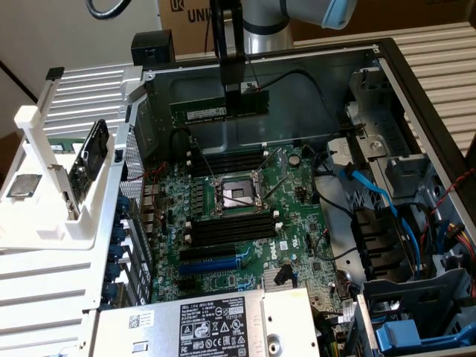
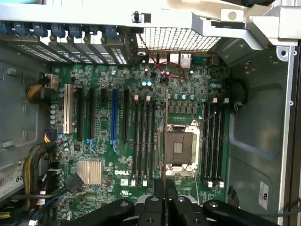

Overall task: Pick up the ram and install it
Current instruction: 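Pick up the ram and move it above insertion slot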

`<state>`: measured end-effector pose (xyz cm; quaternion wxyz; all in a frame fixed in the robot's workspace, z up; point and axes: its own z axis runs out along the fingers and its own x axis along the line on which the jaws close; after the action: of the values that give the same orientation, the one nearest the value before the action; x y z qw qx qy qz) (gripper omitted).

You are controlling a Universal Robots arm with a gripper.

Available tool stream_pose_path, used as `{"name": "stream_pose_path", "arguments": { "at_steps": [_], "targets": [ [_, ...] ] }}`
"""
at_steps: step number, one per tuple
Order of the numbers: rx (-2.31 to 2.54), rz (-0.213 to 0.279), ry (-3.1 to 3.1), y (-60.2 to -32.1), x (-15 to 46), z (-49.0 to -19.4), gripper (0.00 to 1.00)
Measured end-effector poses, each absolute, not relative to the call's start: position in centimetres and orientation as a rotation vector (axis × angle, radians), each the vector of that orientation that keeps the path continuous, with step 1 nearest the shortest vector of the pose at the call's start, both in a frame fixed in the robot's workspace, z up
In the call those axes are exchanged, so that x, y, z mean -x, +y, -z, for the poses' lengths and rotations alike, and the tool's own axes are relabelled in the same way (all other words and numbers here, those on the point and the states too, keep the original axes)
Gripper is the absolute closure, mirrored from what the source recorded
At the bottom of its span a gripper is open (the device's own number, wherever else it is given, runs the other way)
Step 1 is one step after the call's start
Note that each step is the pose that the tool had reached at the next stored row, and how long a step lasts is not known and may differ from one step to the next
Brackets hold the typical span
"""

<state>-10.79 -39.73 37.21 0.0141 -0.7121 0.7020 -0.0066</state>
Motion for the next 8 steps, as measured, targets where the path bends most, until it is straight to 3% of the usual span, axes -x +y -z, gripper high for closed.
{"name": "stream_pose_path", "arguments": {
  "at_steps": [8],
  "targets": [
    [2.171, 0.035, 2.22, -39.7, 10.9, -36.1, 0.87]
  ]
}}
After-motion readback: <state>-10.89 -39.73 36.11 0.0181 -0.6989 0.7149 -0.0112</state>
